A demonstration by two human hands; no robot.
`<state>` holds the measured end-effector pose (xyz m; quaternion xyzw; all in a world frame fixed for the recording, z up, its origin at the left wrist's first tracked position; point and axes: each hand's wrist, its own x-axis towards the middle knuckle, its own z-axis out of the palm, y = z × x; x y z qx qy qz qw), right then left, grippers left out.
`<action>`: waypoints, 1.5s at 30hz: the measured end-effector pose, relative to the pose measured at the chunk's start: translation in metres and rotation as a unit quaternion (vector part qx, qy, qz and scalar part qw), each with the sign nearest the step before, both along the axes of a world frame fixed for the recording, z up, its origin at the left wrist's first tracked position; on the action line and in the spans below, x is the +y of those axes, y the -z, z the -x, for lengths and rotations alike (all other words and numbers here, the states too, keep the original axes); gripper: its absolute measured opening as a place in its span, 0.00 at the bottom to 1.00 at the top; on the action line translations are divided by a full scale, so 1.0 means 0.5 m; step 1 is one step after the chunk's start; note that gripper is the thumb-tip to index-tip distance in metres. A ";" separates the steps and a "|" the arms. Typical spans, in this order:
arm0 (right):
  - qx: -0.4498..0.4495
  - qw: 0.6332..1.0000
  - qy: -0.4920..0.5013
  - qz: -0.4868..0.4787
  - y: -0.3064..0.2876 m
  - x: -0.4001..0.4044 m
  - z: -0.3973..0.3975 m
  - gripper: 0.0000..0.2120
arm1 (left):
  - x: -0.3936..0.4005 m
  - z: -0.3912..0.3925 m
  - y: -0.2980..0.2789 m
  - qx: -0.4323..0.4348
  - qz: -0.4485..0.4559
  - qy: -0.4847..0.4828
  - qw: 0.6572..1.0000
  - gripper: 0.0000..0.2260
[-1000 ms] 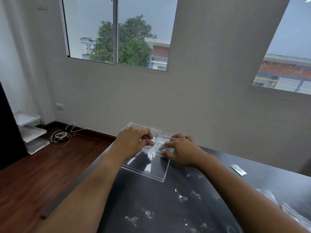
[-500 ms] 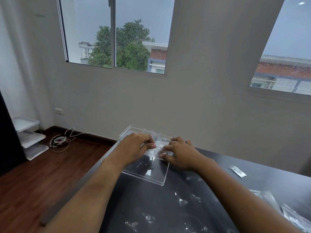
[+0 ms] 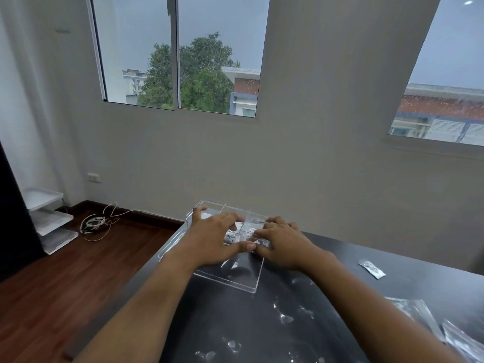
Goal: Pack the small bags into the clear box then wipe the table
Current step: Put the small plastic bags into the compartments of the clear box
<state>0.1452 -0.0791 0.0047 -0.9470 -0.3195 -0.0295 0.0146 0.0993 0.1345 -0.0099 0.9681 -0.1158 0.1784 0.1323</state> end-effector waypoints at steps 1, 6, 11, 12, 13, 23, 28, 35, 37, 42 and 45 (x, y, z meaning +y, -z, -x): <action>0.001 1.000 0.000 -0.003 0.000 0.000 0.000 0.22 | -0.001 0.000 0.000 0.007 -0.004 -0.008 1.000 0.37; 0.004 1.000 0.000 -0.009 0.002 -0.002 0.002 0.23 | -0.005 0.000 0.005 0.002 -0.008 -0.014 1.000 0.40; 0.008 1.000 -0.019 -0.013 -0.004 -0.018 0.005 0.23 | -0.011 0.003 0.002 -0.051 0.003 0.005 0.999 0.35; 0.008 0.999 -0.020 -0.025 -0.009 -0.027 0.009 0.23 | -0.015 0.004 0.001 -0.064 0.009 0.009 0.998 0.33; 0.007 0.999 -0.020 -0.041 -0.014 -0.039 0.013 0.23 | -0.020 0.005 0.001 -0.074 0.018 0.016 0.997 0.31; -0.005 0.982 0.131 -0.134 -0.050 -0.296 0.042 0.16 | -0.091 0.004 0.011 -0.134 0.020 0.107 0.985 0.17; 0.012 0.970 0.192 -0.149 -0.048 -0.390 0.074 0.14 | -0.130 0.001 0.011 -0.114 -0.006 0.152 0.982 0.17; 0.128 0.955 0.205 -0.173 -0.061 -0.454 0.133 0.15 | -0.208 -0.006 -0.017 -0.092 -0.120 0.193 0.970 0.17; 0.161 0.951 0.210 -0.159 -0.069 -0.463 0.139 0.22 | -0.234 -0.011 -0.029 -0.056 -0.149 0.186 0.970 0.19; 0.196 0.950 0.218 -0.104 -0.072 -0.468 0.138 0.30 | -0.276 -0.026 -0.034 0.026 -0.197 0.181 0.963 0.19; 0.196 0.952 0.214 -0.097 -0.060 -0.472 0.134 0.27 | -0.292 -0.035 -0.025 0.009 -0.203 0.173 0.964 0.15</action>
